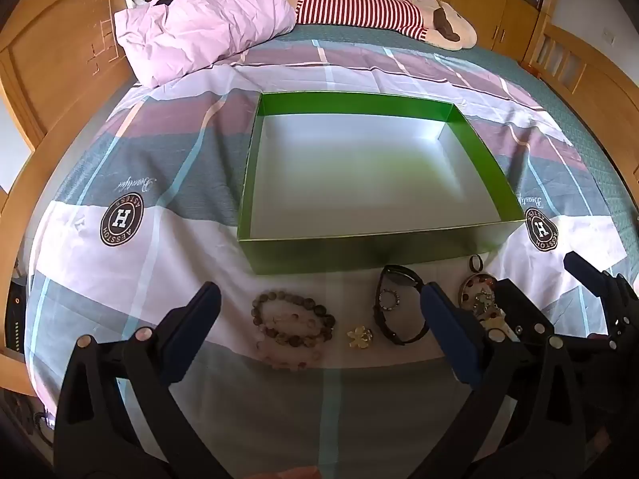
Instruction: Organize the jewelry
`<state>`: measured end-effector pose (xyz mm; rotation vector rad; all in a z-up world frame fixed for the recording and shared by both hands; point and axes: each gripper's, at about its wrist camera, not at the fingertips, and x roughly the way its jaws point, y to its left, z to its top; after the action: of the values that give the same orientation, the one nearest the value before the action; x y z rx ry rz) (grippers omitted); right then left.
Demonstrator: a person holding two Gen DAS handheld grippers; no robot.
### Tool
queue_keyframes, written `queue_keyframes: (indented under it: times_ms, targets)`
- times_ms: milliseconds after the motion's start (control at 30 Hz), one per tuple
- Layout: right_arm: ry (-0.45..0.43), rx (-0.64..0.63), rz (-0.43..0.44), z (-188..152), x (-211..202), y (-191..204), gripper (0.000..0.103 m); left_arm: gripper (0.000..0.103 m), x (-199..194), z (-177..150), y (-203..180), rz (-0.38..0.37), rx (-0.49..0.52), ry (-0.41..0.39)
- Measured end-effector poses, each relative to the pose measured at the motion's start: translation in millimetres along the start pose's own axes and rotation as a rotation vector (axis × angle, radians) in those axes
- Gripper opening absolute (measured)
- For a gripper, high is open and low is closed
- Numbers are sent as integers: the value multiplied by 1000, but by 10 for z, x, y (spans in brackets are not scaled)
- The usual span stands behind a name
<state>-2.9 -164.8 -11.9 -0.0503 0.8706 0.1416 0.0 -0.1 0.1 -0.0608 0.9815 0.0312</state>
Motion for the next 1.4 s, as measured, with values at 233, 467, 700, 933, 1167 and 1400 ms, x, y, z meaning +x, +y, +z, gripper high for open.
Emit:
queue_keyframes:
  times_ms: [233, 467, 700, 933, 1167, 1400]
  targets:
    - [-11, -9, -6, 16, -43, 18, 102, 101, 7, 3, -4, -1, -1, 2]
    - [-19, -11, -9, -9, -71, 44, 102, 101, 1, 4, 0, 0, 2, -1]
    - [-25, -14, -7, 25, -69, 42, 102, 101, 0, 10, -11, -6, -5, -2]
    - [-39, -13, -5, 30, -98, 43, 102, 101, -36, 40, -20, -7, -5, -7]
    - [-49, -12, -3, 36, -119, 33, 102, 101, -71, 45, -71, 1, 5, -27]
    - [-47, -13, -2, 38, -122, 39, 102, 101, -101, 43, -22, -8, -6, -28]
